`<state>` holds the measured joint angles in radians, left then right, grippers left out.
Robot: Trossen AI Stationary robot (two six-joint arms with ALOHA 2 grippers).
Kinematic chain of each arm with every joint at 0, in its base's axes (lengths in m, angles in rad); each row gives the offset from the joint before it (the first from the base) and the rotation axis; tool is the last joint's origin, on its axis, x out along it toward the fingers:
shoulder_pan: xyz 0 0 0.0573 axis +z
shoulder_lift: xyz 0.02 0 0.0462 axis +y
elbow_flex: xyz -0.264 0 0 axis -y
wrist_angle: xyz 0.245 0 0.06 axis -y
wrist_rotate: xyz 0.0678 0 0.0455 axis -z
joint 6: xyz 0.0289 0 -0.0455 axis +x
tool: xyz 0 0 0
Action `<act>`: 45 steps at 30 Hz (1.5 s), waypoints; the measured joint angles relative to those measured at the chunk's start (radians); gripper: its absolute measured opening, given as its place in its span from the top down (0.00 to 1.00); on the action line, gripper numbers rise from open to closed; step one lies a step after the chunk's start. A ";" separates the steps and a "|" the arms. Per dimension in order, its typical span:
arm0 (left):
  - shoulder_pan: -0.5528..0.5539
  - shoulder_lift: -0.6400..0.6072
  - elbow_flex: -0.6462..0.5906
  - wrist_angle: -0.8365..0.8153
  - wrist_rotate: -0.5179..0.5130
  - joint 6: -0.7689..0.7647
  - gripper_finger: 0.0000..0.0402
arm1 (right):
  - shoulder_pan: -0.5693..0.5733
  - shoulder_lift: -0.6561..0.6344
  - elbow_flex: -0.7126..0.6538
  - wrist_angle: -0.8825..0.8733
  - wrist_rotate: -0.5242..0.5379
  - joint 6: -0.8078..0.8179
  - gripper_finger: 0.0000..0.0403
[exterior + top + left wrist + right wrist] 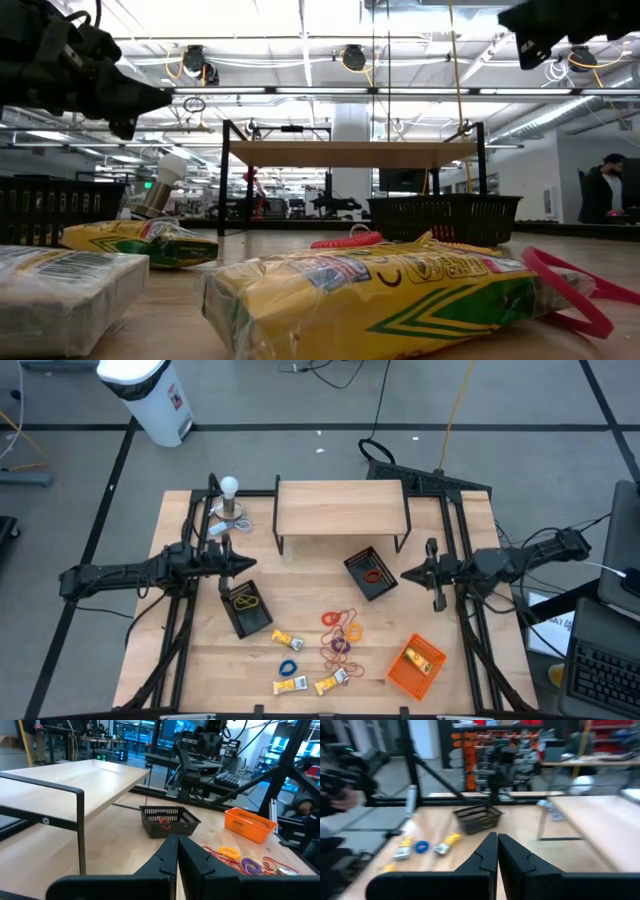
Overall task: Pick & Place Office Desk Supplies
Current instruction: Put the yellow rubber band into the left black bin
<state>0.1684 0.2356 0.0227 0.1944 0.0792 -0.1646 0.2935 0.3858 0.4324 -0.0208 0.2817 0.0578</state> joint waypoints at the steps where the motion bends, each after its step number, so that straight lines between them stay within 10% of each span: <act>1: 0.000 0.000 0.000 0.000 0.000 0.000 0.98 | -0.016 -0.019 -0.008 -0.005 0.005 -0.002 0.99; 24: 0.000 0.000 0.000 0.024 -0.116 -0.002 0.98 | -0.205 -0.194 -0.414 0.445 -0.123 0.001 0.99; 38: 0.000 0.000 0.003 -0.043 -0.220 -0.157 0.98 | -0.222 -0.188 -0.416 0.519 -0.125 -0.087 0.99; 45: -0.084 0.162 0.199 -0.245 -0.240 -0.193 0.99 | -0.222 -0.188 -0.417 0.519 -0.100 -0.165 0.99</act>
<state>0.0848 0.3980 0.2219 -0.0502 -0.1606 -0.3574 0.0711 0.1974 0.0156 0.4978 0.1818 -0.1073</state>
